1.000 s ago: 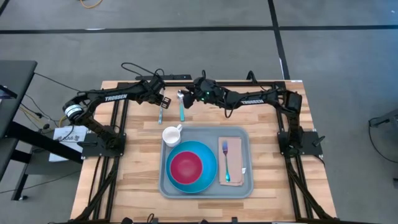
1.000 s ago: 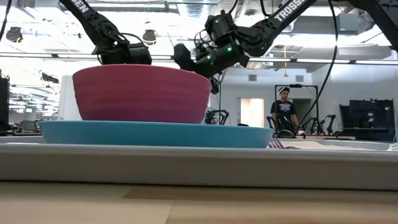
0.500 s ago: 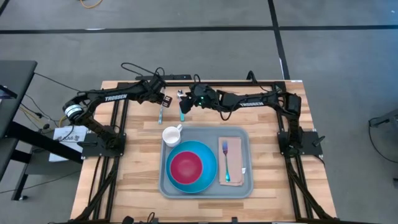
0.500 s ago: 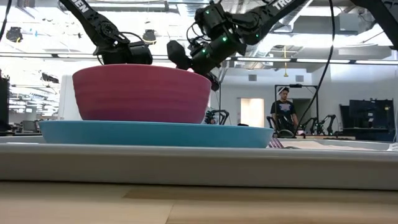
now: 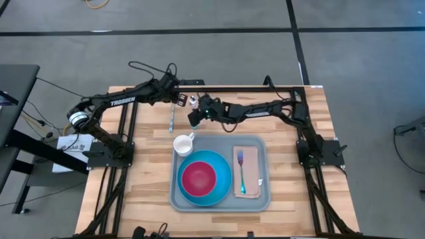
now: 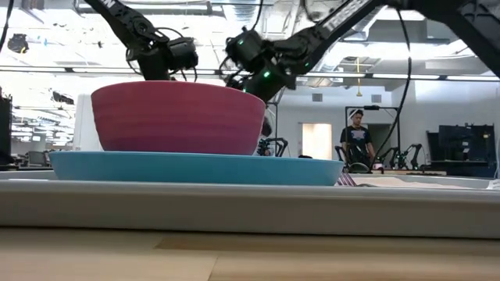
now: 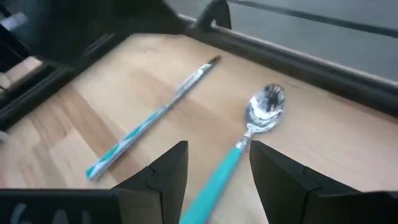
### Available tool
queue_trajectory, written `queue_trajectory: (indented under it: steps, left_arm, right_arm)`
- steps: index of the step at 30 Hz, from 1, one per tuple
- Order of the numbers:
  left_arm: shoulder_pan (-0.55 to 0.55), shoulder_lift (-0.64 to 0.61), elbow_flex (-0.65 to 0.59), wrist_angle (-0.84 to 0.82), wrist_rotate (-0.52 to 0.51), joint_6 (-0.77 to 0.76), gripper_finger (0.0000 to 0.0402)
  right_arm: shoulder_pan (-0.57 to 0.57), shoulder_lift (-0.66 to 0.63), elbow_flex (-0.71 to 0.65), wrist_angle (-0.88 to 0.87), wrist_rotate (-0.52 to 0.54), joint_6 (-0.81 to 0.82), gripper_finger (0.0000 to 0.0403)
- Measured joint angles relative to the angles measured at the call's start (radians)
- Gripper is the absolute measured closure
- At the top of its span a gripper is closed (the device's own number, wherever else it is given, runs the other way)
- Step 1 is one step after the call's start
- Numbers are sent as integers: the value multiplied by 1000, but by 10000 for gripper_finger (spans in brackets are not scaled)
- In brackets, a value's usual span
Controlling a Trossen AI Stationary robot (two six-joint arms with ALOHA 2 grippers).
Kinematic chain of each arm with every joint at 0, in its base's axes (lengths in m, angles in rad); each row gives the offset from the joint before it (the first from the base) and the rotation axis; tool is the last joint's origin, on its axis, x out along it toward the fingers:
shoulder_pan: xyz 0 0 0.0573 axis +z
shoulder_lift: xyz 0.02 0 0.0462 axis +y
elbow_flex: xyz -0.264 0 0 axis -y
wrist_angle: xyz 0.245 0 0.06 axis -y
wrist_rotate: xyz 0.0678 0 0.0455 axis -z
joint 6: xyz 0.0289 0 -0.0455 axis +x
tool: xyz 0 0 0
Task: Set up tray
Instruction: Put the blue spoon on the gray napkin to the right of the purple fork
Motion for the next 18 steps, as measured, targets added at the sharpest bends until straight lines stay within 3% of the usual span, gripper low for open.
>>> queue_trajectory:
  steps: [5, 11, 18]
  left_arm:
    - [0, 0, 16, -62, -85, 2, 320]
    - [1, 0, 16, -154, -167, -9, 320]
    - [-15, 0, 16, -214, -172, -45, 320]
  right_arm:
    - [-1, 96, 124, -17, -24, -12, 237]
    - [7, 175, 287, -253, 12, 31, 237]
    - [18, 173, 307, -371, 64, 133, 237]
